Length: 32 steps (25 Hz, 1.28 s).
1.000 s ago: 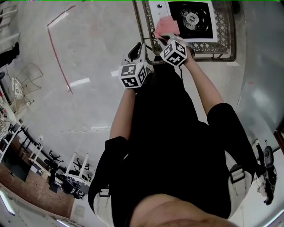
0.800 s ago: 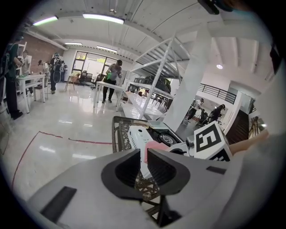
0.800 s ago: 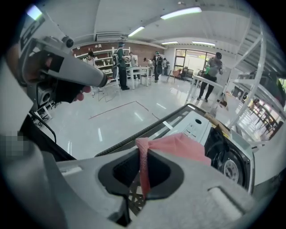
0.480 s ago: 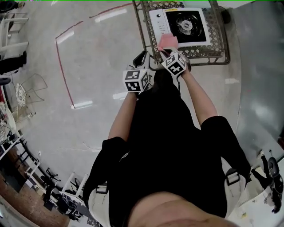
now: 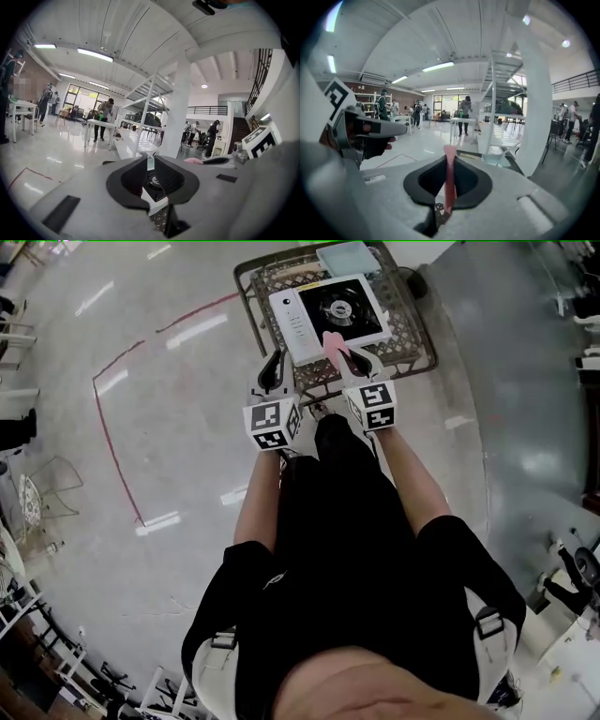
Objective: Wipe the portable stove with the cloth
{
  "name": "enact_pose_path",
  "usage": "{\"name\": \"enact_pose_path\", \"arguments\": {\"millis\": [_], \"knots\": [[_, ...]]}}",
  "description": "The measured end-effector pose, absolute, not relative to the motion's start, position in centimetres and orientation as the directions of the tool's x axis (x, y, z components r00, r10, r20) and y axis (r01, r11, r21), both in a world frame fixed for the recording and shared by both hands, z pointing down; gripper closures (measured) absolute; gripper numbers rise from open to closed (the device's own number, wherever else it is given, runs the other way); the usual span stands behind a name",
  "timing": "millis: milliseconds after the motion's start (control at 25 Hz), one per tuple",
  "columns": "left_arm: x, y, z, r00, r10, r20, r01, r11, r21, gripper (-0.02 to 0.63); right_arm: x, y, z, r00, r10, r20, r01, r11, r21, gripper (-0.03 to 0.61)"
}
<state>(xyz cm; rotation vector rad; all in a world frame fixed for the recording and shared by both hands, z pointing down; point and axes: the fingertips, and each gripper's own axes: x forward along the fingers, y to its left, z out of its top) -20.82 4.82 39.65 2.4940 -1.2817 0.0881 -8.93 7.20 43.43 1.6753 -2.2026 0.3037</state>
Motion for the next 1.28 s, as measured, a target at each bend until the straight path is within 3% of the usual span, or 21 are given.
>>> {"name": "enact_pose_path", "arguments": {"millis": [320,600,960,1280], "knots": [[-15.9,9.6,36.9,0.592,-0.785,0.182,-0.802,-0.552,0.227,0.568,-5.3,10.1,36.9,-0.251,-0.933,0.257,-0.962,0.269,0.037,0.56],[-11.6,12.0,35.4,0.492,-0.85,0.186,-0.862,-0.447,0.238,0.568,-1.8,13.0,32.9,-0.344,-0.918,0.196,-0.934,0.357,0.031,0.558],[-4.9,18.3,29.2,0.454,-0.887,0.082,-0.885,-0.438,0.159,0.568,6.9,19.1,28.3,-0.375,-0.919,0.121,-0.923,0.382,0.047,0.558],[-2.3,20.5,27.7,0.469,-0.877,0.106,-0.88,-0.453,0.145,0.568,9.5,20.9,27.0,-0.381,-0.92,0.09,-0.921,0.387,0.053,0.56]]}}
